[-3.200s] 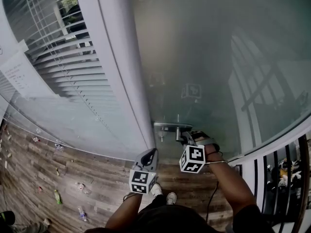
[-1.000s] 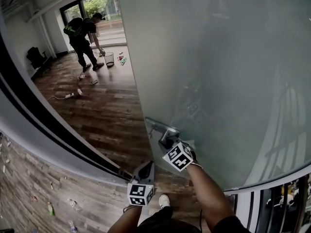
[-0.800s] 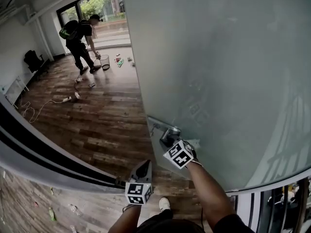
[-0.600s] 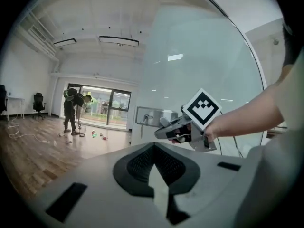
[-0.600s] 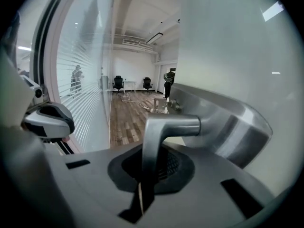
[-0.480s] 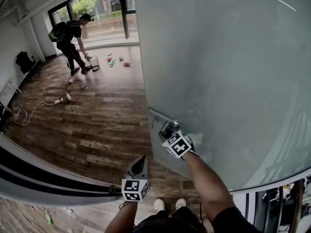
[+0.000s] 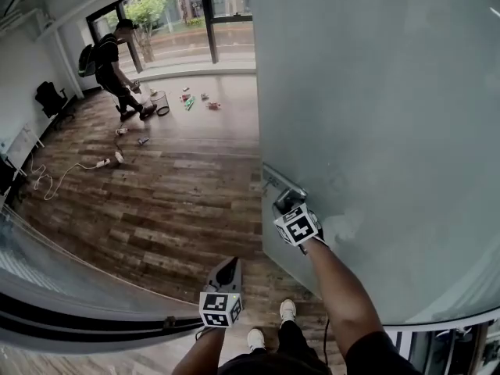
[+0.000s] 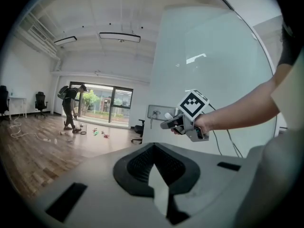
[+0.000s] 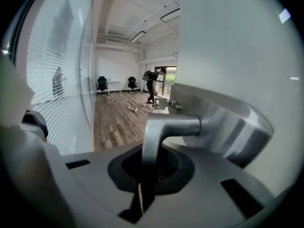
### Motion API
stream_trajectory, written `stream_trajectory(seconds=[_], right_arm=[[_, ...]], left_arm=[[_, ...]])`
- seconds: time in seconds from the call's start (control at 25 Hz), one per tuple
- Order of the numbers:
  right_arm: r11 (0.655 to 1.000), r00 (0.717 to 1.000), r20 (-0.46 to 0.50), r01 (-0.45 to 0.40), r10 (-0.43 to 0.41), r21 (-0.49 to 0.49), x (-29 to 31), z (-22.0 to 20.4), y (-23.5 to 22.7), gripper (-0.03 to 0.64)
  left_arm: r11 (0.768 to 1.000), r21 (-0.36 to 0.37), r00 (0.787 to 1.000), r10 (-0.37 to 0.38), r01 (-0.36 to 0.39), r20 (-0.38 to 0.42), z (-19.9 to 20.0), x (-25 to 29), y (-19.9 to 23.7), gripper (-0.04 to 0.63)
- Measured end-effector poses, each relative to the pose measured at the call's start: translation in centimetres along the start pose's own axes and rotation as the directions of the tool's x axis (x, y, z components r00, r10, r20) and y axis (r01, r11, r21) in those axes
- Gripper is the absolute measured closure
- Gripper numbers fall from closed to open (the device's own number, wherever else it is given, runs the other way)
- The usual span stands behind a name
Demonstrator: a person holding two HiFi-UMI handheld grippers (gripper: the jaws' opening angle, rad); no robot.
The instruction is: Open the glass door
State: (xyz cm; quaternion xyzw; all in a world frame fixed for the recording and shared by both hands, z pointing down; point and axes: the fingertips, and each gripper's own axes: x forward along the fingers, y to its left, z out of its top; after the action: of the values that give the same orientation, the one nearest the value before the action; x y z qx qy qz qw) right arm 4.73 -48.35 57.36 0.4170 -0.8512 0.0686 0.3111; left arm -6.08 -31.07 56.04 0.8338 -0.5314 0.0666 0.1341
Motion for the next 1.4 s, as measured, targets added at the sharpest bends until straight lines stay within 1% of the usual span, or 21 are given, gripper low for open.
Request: stream_trajectory(seconds=[0.24,0.44,0.6,0.84,0.96,1.08,1.12,1.24,1.32,1.4], right_arm=[[0.996,0.998,-0.008,0.064,-0.064,0.054,2.3,-1.0,-8.4,0.603],[0.989,0.994,-0.018,0.107,-0.106,0.105,3.8,-1.8,-15.2,0.603],[0.979,0.989,-0.028,0.148,-0.145,0.141,3.2,-2.6,-21.5,0.603],[0.964,0.981,-0.046,0.196,-0.19,0.178,2.7,-4.5,-30.4,0.603],[0.949,0.973,-0.068,0.229,-0.22,0.216,2.0,-5.4,-35.0,0.603],[0.932,0.966,-0.082,0.259,-0.247,0.253,4.3,-6.5,-36.0,0.603],[0.926,0.962,-0.089,0.272,-0.257,0.261,4.2,-7.1,-37.1,0.603],[0.909,0.948,-0.113,0.317,-0.297,0.271,1.0,-8.8,-43.2,0.603],[0.899,0.942,-0.121,0.334,-0.312,0.283,0.1,-9.3,-45.7,0.603],[0.891,0.936,-0.129,0.351,-0.327,0.289,-0.1,-9.6,-47.2,0.603]], left_arm=[[1.0,0.006,1.0,0.017,-0.017,-0.017,0.2,5.8,-1.8,0.597],[0.999,0.015,0.999,0.029,-0.029,-0.014,0.7,10.1,-2.1,0.597],[0.999,0.021,0.999,0.039,-0.039,-0.029,1.4,12.8,-3.6,0.597],[0.999,0.025,0.997,0.05,-0.049,-0.056,1.0,16.5,-4.8,0.597],[0.999,0.026,0.998,0.026,-0.025,-0.057,1.8,18.5,-5.9,0.597],[0.999,0.049,0.999,0.012,-0.01,-0.04,1.1,18.9,-3.2,0.597],[0.999,0.051,0.999,0.011,-0.009,-0.038,1.2,19.2,-3.2,0.597],[0.998,0.053,0.999,0.019,-0.016,-0.049,2.8,21.3,-6.3,0.597],[0.998,0.056,0.998,0.023,-0.02,-0.059,3.2,22.3,-6.6,0.597],[0.998,0.058,0.998,0.02,-0.016,-0.066,3.2,23.0,-6.3,0.597]])
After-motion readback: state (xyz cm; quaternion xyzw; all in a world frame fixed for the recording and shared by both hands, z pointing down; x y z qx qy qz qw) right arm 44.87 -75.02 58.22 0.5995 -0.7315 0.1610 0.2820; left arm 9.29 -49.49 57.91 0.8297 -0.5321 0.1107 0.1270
